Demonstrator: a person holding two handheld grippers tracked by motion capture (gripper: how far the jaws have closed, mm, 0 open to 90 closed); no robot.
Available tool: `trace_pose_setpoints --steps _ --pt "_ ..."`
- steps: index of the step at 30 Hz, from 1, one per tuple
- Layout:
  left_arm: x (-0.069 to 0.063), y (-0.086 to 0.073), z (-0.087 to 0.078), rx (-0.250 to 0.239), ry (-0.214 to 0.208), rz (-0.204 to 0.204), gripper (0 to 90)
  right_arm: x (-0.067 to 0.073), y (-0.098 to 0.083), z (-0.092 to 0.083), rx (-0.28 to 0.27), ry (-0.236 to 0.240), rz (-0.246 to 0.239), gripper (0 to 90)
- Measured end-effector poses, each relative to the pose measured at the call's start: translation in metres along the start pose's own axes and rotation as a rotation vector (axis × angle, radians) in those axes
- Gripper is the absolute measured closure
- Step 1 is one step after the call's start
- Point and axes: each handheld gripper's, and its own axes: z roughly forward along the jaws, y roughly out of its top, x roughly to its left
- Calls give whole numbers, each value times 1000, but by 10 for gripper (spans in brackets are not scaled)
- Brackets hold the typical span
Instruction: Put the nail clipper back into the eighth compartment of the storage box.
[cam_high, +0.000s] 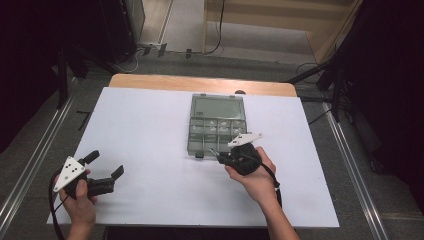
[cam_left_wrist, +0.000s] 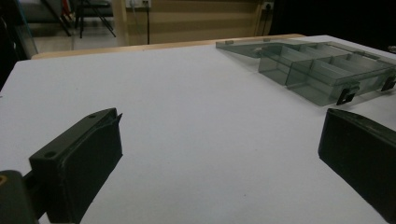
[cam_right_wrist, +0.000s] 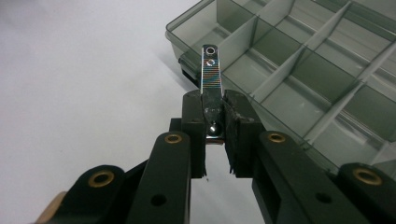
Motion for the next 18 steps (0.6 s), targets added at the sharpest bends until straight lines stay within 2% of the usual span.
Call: trace_pose_setpoints --steps 18 --pt "0 0 0 -1 -1 0 0 -10 -2 -4 -9 -36 26 813"
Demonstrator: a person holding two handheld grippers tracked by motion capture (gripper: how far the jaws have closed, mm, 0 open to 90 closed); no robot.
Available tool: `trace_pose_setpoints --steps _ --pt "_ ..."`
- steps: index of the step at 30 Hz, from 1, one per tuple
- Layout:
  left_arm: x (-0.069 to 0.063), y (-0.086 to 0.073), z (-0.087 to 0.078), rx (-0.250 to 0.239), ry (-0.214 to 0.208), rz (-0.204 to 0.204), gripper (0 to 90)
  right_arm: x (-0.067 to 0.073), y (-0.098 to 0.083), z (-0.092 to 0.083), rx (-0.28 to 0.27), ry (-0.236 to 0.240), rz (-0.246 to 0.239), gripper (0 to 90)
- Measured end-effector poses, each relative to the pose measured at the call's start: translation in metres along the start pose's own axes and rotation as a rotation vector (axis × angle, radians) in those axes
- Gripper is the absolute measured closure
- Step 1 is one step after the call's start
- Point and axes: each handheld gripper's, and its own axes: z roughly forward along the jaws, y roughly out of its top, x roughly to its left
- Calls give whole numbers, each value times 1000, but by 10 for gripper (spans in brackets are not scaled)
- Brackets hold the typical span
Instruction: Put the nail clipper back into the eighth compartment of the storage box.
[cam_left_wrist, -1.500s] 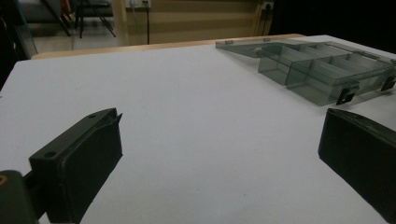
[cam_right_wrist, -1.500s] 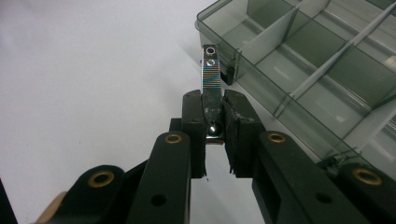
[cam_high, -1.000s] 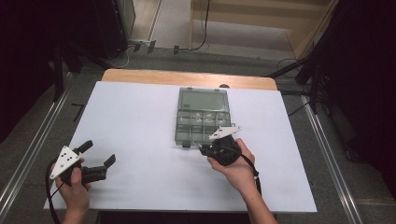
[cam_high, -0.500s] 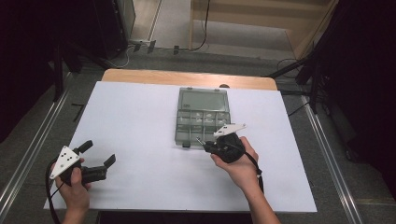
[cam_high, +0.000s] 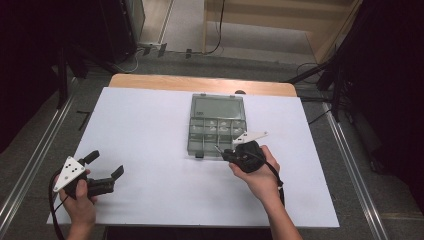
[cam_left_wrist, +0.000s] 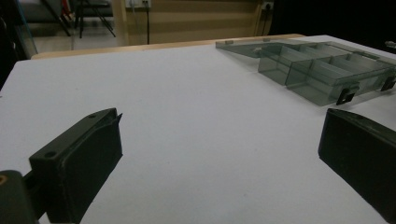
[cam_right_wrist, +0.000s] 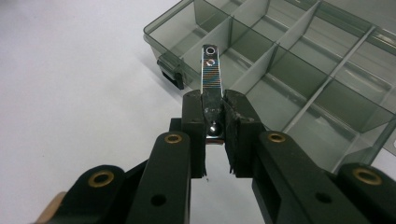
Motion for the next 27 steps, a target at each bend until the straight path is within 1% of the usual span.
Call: trace_pose_setpoints --steps 1,2,20,24,27 --pt "0 0 0 0 0 0 0 0 0 0 0 -1 7 813" --pt "0 0 0 1 0 0 0 -1 0 0 -2 -3 3 813" --pt "0 0 0 2 0 1 0 -13 -4 -3 -13 -38 38 813" --pt "0 0 0 0 0 -1 0 -16 -5 -3 -13 -46 52 813" --pt "0 0 0 -1 -1 -1 0 -18 -5 -3 -15 -48 53 813"
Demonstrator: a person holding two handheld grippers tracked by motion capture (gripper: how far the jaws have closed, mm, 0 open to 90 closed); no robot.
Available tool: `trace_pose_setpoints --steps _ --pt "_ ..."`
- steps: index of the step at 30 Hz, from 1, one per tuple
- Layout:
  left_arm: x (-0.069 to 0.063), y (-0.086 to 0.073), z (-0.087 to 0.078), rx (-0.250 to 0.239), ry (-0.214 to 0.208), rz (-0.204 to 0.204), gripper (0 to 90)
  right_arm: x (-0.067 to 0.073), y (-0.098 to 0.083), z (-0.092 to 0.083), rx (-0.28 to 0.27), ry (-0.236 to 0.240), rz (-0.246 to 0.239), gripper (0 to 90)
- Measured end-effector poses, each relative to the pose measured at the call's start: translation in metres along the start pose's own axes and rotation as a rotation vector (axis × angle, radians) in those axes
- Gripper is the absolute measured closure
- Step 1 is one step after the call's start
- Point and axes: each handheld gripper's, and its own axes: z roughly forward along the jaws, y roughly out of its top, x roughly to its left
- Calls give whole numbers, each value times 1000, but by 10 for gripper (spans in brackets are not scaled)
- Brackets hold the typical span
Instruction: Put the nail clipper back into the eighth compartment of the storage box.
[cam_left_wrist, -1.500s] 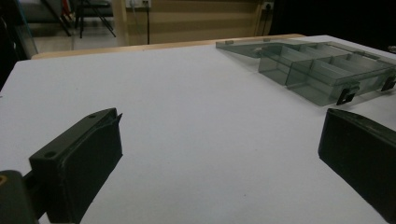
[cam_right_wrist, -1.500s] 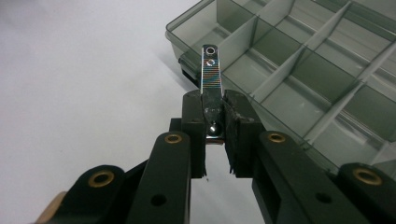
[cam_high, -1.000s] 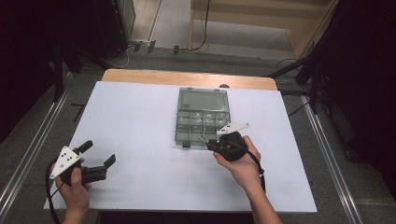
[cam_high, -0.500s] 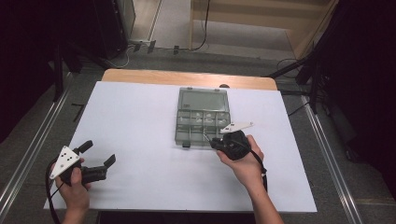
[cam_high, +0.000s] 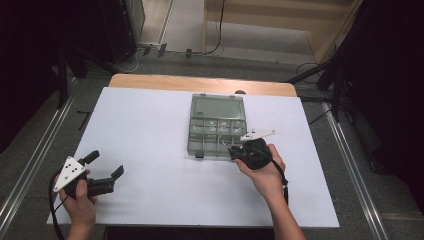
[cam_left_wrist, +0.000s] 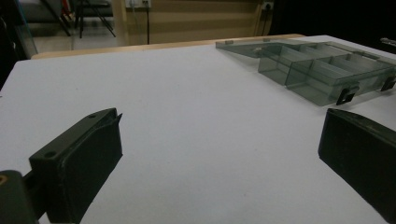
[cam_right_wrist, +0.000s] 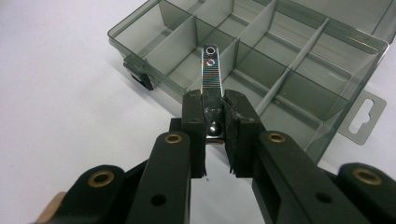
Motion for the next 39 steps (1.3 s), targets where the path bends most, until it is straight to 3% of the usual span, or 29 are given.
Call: trace_pose_setpoints --steps 39 --pt "0 0 0 -1 1 -2 0 -25 -5 6 1 -69 71 813"
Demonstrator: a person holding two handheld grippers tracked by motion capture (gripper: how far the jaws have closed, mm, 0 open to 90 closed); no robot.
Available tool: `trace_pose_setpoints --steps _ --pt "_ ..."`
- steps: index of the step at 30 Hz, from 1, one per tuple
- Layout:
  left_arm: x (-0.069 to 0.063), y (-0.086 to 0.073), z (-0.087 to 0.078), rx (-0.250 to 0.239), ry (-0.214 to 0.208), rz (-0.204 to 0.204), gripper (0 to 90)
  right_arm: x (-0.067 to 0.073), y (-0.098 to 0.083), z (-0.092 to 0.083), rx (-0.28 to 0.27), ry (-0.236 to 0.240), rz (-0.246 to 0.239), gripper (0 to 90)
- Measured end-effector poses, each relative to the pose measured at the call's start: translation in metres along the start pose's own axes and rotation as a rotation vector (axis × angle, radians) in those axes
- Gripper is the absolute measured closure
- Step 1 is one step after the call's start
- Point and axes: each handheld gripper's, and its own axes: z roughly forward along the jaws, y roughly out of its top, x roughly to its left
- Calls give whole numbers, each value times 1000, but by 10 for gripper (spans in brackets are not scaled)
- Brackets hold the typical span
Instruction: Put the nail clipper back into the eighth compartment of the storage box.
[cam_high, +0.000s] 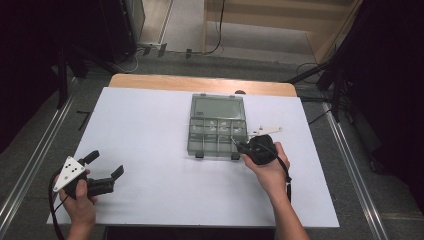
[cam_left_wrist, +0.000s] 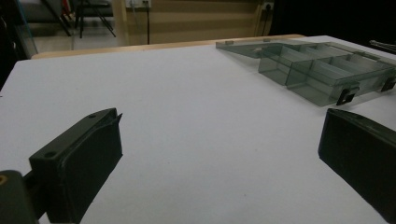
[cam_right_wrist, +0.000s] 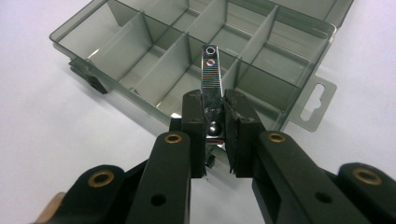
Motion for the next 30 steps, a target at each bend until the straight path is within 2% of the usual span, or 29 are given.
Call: trace_pose_setpoints --steps 23,24,30 --pt "0 0 0 1 -1 0 0 -13 -7 7 -7 -50 40 809" --pt "0 0 0 1 -1 1 0 -14 -8 6 -15 -48 56 786" --pt "0 0 0 1 -1 1 0 -19 -8 0 -109 -11 96 261"
